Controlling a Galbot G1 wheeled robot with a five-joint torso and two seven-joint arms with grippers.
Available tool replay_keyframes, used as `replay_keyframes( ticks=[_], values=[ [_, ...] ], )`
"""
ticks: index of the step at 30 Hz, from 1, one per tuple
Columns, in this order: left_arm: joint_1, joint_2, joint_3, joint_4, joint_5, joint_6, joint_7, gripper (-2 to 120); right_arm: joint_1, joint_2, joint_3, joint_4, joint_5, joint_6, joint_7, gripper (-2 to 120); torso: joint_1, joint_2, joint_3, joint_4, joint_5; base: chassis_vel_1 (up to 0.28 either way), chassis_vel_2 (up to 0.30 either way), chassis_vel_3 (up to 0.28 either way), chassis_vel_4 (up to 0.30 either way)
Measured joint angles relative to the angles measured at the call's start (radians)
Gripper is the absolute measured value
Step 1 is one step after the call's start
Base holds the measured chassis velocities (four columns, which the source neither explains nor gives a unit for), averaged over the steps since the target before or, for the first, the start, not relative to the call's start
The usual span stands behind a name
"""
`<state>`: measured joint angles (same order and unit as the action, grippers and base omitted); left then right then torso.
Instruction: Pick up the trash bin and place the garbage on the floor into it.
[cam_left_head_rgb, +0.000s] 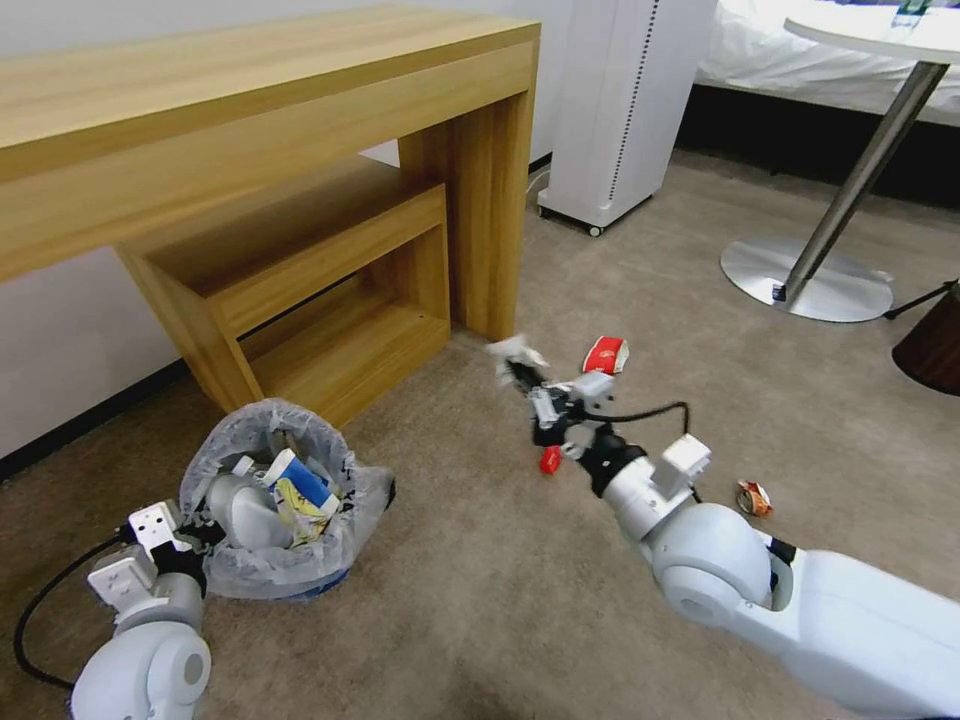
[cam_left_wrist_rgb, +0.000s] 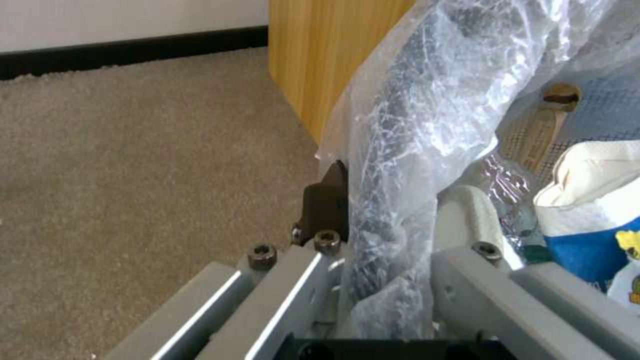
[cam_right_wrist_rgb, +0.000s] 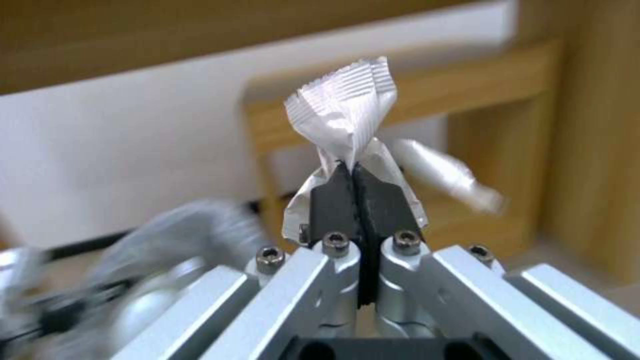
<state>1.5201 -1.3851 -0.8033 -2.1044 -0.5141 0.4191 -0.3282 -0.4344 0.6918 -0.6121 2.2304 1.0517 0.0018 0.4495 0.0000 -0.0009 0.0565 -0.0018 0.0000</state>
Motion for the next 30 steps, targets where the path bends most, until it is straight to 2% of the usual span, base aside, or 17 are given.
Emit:
replay_keyframes(
  ticks=[3, 4, 6, 10, 13, 14, 17, 18, 21, 26, 30],
  values=[
    [0.006, -0.004, 0.000, -0.013, 0.001, 0.003, -0.001, 1, 0.100, 0.090, -0.065, -0.005, 0.129, -0.085, 0.066, 0, 0.000, 0.000, 0.000, 0.0002, -0.0007, 0.000, 0.000, 0.000, 0.000],
    [0.006, -0.004, 0.000, -0.013, 0.001, 0.003, -0.001, 1, 0.100, 0.090, -0.065, -0.005, 0.129, -0.085, 0.066, 0, 0.000, 0.000, 0.000, 0.0002, -0.0007, 0.000, 0.000, 0.000, 0.000],
    [0.013, -0.009, -0.002, -0.020, 0.007, 0.002, 0.002, 1, 0.141, 0.165, -0.097, -0.044, 0.216, -0.136, 0.118, 0, 0.000, 0.000, 0.000, -0.0002, -0.0001, 0.000, 0.000, 0.000, 0.000],
    [0.019, -0.013, -0.003, -0.024, 0.009, 0.000, 0.003, 1, 0.156, 0.211, -0.115, -0.077, 0.254, -0.156, 0.158, 0, 0.000, 0.000, 0.000, -0.0002, -0.0002, 0.000, 0.000, 0.000, 0.000],
    [0.026, -0.017, -0.007, -0.031, 0.012, -0.004, 0.006, 1, 0.188, 0.314, -0.165, -0.177, 0.315, -0.191, 0.227, 0, 0.000, 0.000, 0.000, -0.0002, 0.0001, 0.000, 0.000, 0.000, 0.000],
    [0.026, -0.017, -0.007, -0.031, 0.012, -0.004, 0.006, 1, 0.188, 0.314, -0.165, -0.177, 0.315, -0.191, 0.227, 0, 0.000, 0.000, 0.000, -0.0002, 0.0001, 0.000, 0.000, 0.000, 0.000],
    [0.029, -0.020, -0.009, -0.032, 0.012, -0.009, 0.007, 1, 0.212, 0.403, -0.197, -0.256, 0.336, -0.200, 0.252, 0, 0.000, 0.000, 0.000, -0.0002, -0.0003, 0.000, 0.000, 0.000, 0.000],
    [0.029, -0.020, -0.009, -0.032, 0.012, -0.009, 0.007, 1, 0.212, 0.403, -0.197, -0.256, 0.336, -0.200, 0.252, 0, 0.000, 0.000, 0.000, -0.0002, -0.0003, 0.000, 0.000, 0.000, 0.000],
    [0.030, -0.023, -0.012, -0.032, 0.012, -0.015, 0.008, 1, 0.235, 0.503, -0.223, -0.321, 0.355, -0.204, 0.252, 0, 0.000, 0.000, 0.000, 0.0000, -0.0003, 0.000, 0.000, 0.000, 0.000],
    [0.026, -0.026, -0.012, -0.028, 0.012, -0.018, 0.008, 1, 0.246, 0.565, -0.229, -0.356, 0.404, -0.229, 0.253, 0, 0.000, 0.000, 0.000, -0.0001, -0.0004, 0.000, 0.000, 0.000, 0.000],
    [0.023, -0.030, -0.012, -0.021, 0.012, -0.021, 0.008, 1, 0.240, 0.611, -0.224, -0.381, 0.462, -0.273, 0.299, 0, 0.000, 0.000, 0.000, -0.0002, -0.0003, 0.000, 0.000, 0.000, 0.000]
  ],
)
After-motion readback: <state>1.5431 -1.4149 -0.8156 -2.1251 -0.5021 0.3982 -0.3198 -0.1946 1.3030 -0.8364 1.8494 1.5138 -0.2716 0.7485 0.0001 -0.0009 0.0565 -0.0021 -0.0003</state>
